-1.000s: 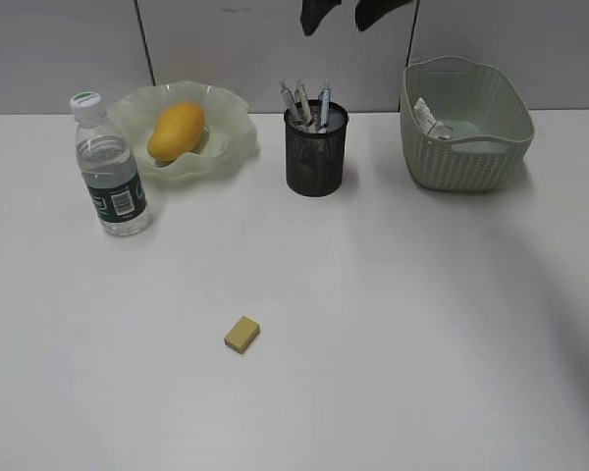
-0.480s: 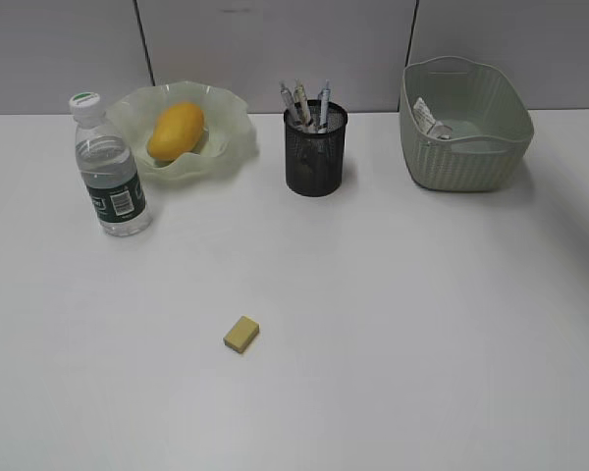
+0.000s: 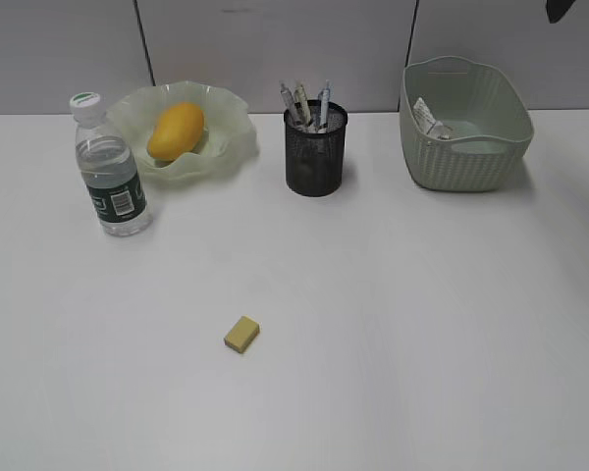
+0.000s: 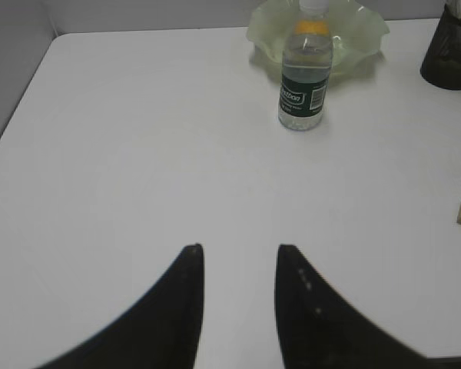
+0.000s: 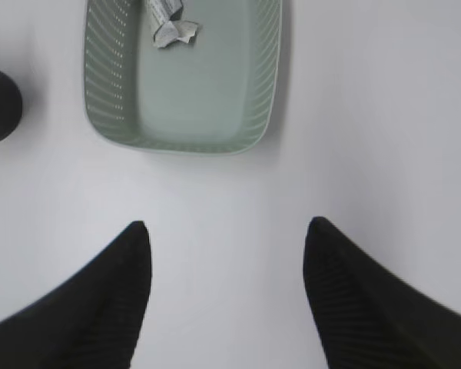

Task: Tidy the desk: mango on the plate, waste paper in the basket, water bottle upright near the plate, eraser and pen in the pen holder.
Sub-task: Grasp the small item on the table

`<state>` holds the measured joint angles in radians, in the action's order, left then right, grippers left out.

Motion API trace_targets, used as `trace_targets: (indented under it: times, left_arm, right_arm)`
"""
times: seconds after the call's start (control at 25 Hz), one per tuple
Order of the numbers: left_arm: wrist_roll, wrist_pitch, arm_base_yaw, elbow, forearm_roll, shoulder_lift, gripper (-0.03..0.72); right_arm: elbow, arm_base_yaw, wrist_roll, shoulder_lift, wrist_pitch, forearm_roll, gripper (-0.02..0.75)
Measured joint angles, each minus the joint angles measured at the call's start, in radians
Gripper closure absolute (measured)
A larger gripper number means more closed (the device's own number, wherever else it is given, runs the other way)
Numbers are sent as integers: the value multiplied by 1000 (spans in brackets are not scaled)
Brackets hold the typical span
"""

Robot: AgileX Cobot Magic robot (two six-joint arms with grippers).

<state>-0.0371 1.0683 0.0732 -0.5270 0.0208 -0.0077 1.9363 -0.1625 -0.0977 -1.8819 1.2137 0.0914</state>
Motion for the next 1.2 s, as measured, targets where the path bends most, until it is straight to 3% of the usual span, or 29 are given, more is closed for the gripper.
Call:
trace_targets:
  times: [0.24,0.6,0.92,1.2]
  left_arm:
    - [0,0,0,0,0,0,442]
    - [0,0,0,0,-2,0,442]
    - [0,0,0,0,-4,0,442]
    - [0,0,0,0,-4,0,442]
  right_arm:
    - [-162,-2,2,141,0,-91,242]
    - [-525,-3,-23,482,0,32,242]
    - [-856,-3,-32,781,-9,-14,244]
    - [-1009,-3,-33,1014,-14,-24,244]
